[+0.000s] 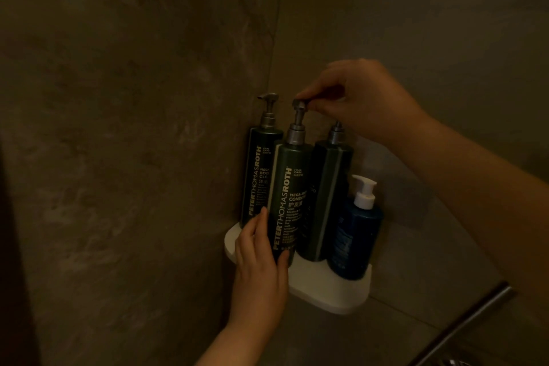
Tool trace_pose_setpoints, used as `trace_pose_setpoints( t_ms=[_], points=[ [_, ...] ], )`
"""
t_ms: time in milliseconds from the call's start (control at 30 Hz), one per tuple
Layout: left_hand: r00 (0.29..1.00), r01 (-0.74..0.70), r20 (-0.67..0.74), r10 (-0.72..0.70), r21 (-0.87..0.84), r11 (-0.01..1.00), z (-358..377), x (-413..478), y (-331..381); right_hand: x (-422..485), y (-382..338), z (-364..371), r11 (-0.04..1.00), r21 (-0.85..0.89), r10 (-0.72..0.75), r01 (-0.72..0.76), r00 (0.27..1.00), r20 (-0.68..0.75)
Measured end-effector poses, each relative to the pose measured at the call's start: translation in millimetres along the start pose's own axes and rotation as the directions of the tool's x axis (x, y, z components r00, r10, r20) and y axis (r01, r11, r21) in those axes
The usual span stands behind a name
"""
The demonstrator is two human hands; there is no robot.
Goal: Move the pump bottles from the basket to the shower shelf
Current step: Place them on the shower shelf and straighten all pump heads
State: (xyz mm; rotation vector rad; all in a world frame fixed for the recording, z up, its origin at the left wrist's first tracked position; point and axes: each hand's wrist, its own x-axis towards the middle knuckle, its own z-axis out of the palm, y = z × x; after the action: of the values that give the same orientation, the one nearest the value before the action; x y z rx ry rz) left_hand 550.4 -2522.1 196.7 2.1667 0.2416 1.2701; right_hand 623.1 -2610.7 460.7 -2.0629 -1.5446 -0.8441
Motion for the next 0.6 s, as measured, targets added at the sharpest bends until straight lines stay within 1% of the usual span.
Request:
trace_pose_setpoints(
  t_ms=[233, 333, 600],
  points=[
    [1.000, -0.019, 0.018, 0.019, 0.006, 1.000, 1, 6, -1, 2, 6, 2, 0.999, -0.027, 0.032, -0.032, 0.999, -0.004],
    [0.999, -0.032, 0.034, 0.030, 0.052, 0.998, 3, 9, -3, 2, 7, 3, 0.998, -0.045, 0.035, -0.035, 0.999, -0.001],
    [0.996, -0.036, 0.085, 0.029, 0.089, 0.995, 3, 21, -8, 4, 12, 5, 0.990, -0.136, 0.027, -0.024, 1.000, 0.015]
  ],
)
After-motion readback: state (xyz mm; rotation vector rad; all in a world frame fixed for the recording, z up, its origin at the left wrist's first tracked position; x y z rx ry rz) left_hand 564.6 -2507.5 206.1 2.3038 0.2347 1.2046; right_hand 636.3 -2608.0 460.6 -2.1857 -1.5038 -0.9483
